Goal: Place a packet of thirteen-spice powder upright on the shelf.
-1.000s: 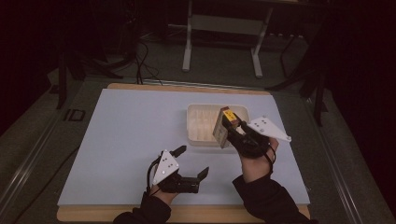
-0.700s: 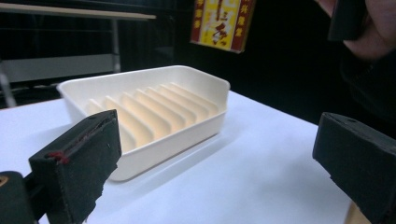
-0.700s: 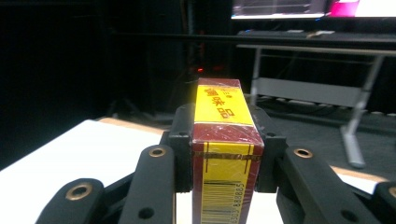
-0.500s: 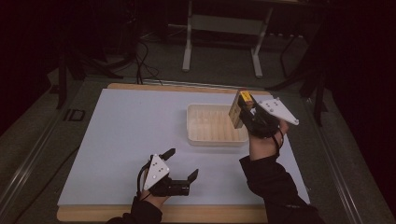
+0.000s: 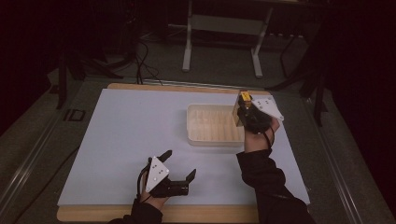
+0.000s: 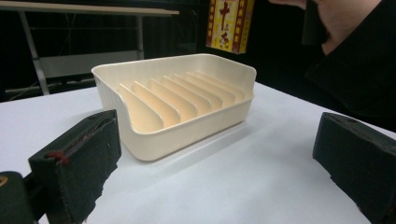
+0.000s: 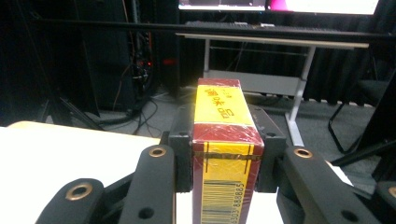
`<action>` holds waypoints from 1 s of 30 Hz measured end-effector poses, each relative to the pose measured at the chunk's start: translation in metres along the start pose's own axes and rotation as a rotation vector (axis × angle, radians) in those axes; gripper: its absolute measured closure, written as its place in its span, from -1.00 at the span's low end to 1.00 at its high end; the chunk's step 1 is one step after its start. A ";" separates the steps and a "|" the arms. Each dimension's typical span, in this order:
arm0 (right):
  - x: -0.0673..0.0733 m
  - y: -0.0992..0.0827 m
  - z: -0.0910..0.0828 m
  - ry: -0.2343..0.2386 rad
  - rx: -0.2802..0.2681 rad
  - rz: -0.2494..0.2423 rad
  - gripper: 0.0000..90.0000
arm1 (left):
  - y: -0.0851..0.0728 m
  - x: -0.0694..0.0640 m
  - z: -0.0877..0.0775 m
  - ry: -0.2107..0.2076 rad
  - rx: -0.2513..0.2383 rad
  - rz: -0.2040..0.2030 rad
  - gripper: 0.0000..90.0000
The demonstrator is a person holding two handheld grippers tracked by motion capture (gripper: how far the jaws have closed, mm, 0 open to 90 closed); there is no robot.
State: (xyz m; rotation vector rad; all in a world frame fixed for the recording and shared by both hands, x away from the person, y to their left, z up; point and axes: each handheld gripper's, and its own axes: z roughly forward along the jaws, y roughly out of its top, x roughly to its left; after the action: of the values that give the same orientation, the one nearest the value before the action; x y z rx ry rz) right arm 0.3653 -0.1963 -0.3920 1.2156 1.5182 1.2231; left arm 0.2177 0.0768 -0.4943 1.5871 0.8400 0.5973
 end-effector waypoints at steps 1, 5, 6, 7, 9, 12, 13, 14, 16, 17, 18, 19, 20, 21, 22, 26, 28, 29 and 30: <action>0.000 -0.002 0.002 -0.005 0.000 -0.004 0.50 | 0.000 0.000 0.000 0.002 -0.006 -0.002 -0.96; -0.002 -0.011 0.011 -0.020 0.009 0.013 0.50 | -0.001 0.001 0.001 -0.003 -0.007 -0.008 -0.96; -0.002 -0.013 0.014 -0.023 0.008 0.015 0.50 | -0.002 0.001 0.002 -0.008 -0.002 -0.012 -0.96; -0.002 -0.015 0.016 -0.026 0.011 0.019 0.50 | -0.002 0.001 0.002 -0.009 0.002 -0.005 -0.96; -0.002 -0.020 0.021 -0.034 0.022 0.017 0.50 | -0.002 0.000 0.002 -0.013 0.000 -0.006 -0.96; -0.004 -0.027 0.026 -0.041 0.037 0.020 0.50 | -0.002 0.000 0.002 -0.019 -0.004 -0.004 -0.96; -0.004 -0.029 0.028 -0.042 0.040 0.018 0.50 | -0.002 -0.001 0.002 -0.020 -0.004 -0.003 -0.96; -0.005 -0.031 0.030 -0.044 0.048 0.021 0.50 | -0.003 -0.001 0.002 -0.020 -0.005 0.002 -0.96; -0.005 -0.034 0.032 -0.047 0.050 0.013 0.50 | -0.003 -0.001 0.002 -0.024 -0.003 0.001 -0.96; -0.005 -0.036 0.033 -0.050 0.056 0.013 0.50 | -0.003 -0.001 0.002 -0.020 -0.001 0.005 -0.96; -0.005 -0.037 0.034 -0.052 0.059 0.010 0.50 | -0.003 -0.001 0.002 -0.025 -0.003 0.005 -0.96; -0.005 -0.038 0.035 -0.053 0.062 0.011 0.50 | -0.003 -0.001 0.002 -0.025 -0.001 0.004 -0.96; -0.005 -0.039 0.036 -0.052 0.063 0.011 0.50 | -0.003 -0.001 0.003 -0.024 0.000 0.004 -0.96; -0.005 -0.040 0.036 -0.052 0.067 0.011 0.50 | -0.003 -0.001 0.003 -0.028 -0.001 0.004 -0.96; -0.004 -0.041 0.037 -0.051 0.069 0.007 0.50 | -0.003 -0.001 0.003 -0.026 0.001 0.004 -0.96; -0.002 -0.043 0.039 -0.050 0.075 0.012 0.50 | -0.003 0.000 0.002 -0.024 0.000 0.005 -0.96; -0.002 -0.045 0.040 -0.058 0.081 0.015 0.50 | -0.003 0.001 0.003 -0.029 0.000 -0.001 -0.96; -0.002 -0.046 0.041 -0.055 0.081 0.018 0.50 | -0.003 0.000 0.003 -0.027 0.002 0.001 -0.96; -0.002 -0.046 0.042 -0.055 0.085 0.018 0.50 | -0.003 0.000 0.003 -0.029 0.002 0.001 -0.96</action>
State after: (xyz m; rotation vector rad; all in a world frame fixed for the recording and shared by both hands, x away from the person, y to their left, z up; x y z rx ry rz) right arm 0.3970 -0.1928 -0.4455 1.3109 1.5348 1.1377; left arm 0.2194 0.0756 -0.4979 1.5942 0.8185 0.5737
